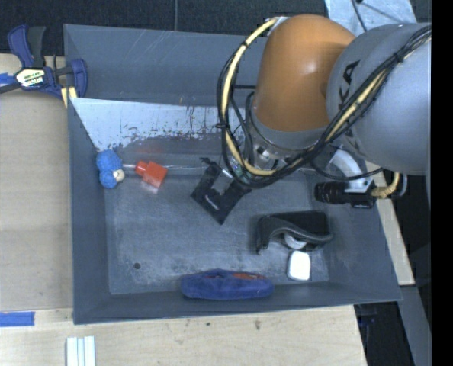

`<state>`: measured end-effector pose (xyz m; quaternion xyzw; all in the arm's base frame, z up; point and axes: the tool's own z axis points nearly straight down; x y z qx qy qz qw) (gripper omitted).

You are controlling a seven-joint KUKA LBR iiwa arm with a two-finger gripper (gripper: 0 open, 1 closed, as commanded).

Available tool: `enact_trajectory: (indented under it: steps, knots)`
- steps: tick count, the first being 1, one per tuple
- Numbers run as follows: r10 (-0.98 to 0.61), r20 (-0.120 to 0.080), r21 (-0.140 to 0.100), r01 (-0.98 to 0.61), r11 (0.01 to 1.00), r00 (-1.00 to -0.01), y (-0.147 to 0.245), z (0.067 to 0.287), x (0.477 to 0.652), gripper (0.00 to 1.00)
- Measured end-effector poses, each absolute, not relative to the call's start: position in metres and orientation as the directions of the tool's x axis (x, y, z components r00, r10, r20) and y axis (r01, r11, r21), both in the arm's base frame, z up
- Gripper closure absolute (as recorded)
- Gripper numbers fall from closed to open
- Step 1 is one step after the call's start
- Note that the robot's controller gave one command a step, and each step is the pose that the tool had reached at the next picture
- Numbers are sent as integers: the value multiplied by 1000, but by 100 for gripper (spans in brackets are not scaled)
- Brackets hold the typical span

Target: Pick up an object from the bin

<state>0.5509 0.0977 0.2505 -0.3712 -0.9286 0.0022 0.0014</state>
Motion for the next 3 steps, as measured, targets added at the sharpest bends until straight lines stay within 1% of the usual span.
enact_trajectory:
  steps: [1, 3]
  knots:
    - [686, -2, 1, 686, 728, -728, 99, 255, 551, 100]
    - [685, -1, 0, 685, 728, -728, 99, 255, 551, 100]
